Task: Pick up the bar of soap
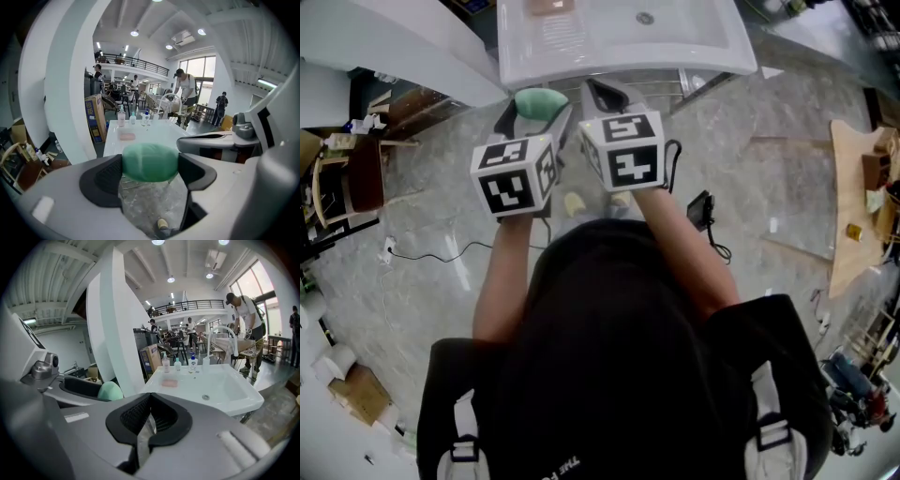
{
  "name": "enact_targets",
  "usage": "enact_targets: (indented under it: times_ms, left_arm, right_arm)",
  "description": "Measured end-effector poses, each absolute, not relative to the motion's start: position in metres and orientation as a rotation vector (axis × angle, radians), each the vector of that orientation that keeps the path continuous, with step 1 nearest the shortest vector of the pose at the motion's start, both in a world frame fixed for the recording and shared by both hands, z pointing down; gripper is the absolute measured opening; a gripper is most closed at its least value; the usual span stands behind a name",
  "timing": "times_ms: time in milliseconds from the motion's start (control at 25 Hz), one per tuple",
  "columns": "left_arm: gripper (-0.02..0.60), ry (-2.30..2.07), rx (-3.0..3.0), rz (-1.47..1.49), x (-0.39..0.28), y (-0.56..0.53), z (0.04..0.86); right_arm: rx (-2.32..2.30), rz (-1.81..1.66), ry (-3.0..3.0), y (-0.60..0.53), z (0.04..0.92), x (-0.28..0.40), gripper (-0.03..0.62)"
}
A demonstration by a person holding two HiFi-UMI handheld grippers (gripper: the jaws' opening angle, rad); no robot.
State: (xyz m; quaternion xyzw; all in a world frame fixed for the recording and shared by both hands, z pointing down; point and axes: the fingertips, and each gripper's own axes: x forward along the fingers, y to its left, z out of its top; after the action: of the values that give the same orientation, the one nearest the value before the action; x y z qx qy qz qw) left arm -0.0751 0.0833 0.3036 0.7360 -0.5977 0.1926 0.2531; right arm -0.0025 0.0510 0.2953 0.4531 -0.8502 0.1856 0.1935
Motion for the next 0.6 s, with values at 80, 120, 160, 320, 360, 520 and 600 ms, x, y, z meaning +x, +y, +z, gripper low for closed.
enact_targets:
  times_ms: [80, 120, 160, 320, 360, 520, 600]
  left_arm:
    - [0.379, -1.628, 2.013, 0.523, -0.075, 0.087, 0.299]
    - [0.379, -1.63, 2.018, 0.523, -0.076, 0.089, 0.298]
    - [0.379, -1.631, 2.02, 0.525, -0.077, 0.091, 0.298]
    - [0.379, -1.625, 2.018, 0.534, -0.078, 0.096, 0.301]
    - [0.379, -1.623, 2.018, 0.536, -0.079, 0.096, 0.302]
    - [0.379, -1.626, 2.012, 0.543, -0.08, 0.097, 0.304]
    - [0.379, -1.631, 2.018, 0.538, -0.079, 0.096, 0.303]
  right_arm:
    - [1.264, 0.512, -2.409, 0.057, 0.288, -0.008, 0.015]
    - [1.263, 0.509, -2.416, 0.059, 0.286, -0.011, 0.015]
    - [1.261, 0.509, -2.419, 0.062, 0.285, -0.014, 0.015]
    - [1.254, 0.521, -2.42, 0.066, 0.288, -0.018, 0.015]
    - [1.255, 0.524, -2.419, 0.066, 0.289, -0.019, 0.015]
    - [1.256, 0.524, -2.417, 0.067, 0.29, -0.018, 0.015]
    - [1.258, 0.522, -2.416, 0.068, 0.291, -0.017, 0.015]
